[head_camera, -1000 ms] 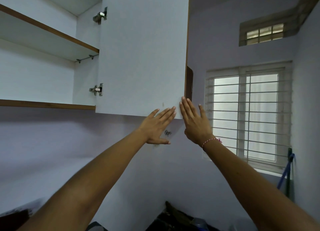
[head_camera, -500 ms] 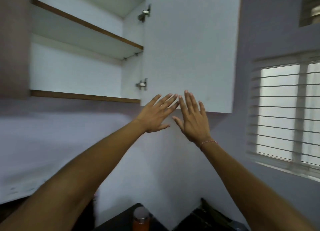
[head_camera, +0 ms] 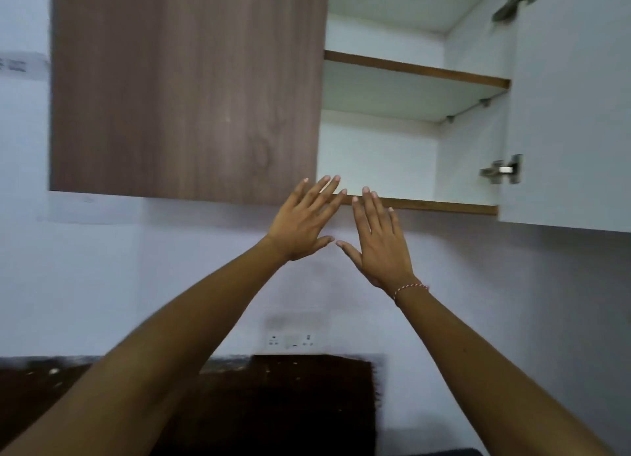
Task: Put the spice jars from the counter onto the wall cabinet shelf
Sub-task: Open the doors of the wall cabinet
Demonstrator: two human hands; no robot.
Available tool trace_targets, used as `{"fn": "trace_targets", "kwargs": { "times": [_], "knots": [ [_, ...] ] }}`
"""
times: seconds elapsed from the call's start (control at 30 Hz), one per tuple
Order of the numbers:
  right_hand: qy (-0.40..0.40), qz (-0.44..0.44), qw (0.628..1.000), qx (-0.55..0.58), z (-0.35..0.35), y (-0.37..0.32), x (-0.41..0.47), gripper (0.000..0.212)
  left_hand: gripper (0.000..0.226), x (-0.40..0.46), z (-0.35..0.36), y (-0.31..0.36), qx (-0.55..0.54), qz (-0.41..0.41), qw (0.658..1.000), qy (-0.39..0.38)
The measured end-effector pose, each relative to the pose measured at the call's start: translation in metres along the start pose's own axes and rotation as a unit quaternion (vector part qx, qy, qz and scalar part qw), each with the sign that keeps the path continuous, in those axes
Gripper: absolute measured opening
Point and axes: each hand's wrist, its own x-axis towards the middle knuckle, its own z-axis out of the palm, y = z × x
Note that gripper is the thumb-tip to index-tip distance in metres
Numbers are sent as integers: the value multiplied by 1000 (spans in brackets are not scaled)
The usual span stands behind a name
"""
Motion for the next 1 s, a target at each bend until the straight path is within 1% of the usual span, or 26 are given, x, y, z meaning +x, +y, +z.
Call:
{"fn": "trace_targets", "kwargs": {
  "times": [0.13, 0.27, 0.37, 0.47, 0.53, 0.6, 0.7, 0.77, 0.83, 0.87, 0.93, 1.0],
  "knots": [
    [26, -12, 998, 52, 23, -44, 46, 77, 83, -22, 22, -44, 18, -33, 999, -21],
    [48, -1, 996, 79, 41, -66, 81, 77, 88, -29, 36, -73, 28, -74, 997, -23],
    [60, 23, 993, 99, 52, -73, 99, 79, 91, -28, 48, -87, 21, -109, 994, -20],
    [73, 28, 989, 123, 57, -76, 109, 82, 92, -24, 58, -91, 8, -116, 993, -32],
    [76, 44, 982, 168, 58, -79, 115, 83, 95, -21, 62, -90, 6, -118, 992, -41],
    [88, 79, 961, 252, 55, -84, 121, 82, 97, -19, 61, -90, 6, -118, 992, -53],
    [124, 109, 912, 376, 48, -93, 129, 73, 99, -18, 57, -91, 15, -105, 991, -79],
    [140, 120, 883, 432, 43, -97, 129, 72, 100, -18, 53, -89, 13, -105, 990, -99],
    [145, 122, 866, 463, 38, -98, 124, 71, 99, -19, 45, -87, 9, -110, 988, -111],
    [152, 121, 863, 466, 35, -98, 121, 69, 98, -21, 41, -85, 10, -114, 987, -111],
    [185, 118, 862, 456, 26, -97, 111, 64, 93, -28, 27, -82, 12, -122, 987, -101],
    [222, 117, 850, 463, 14, -99, 101, 62, 85, -37, 10, -79, 4, -129, 988, -83]
  ]
}}
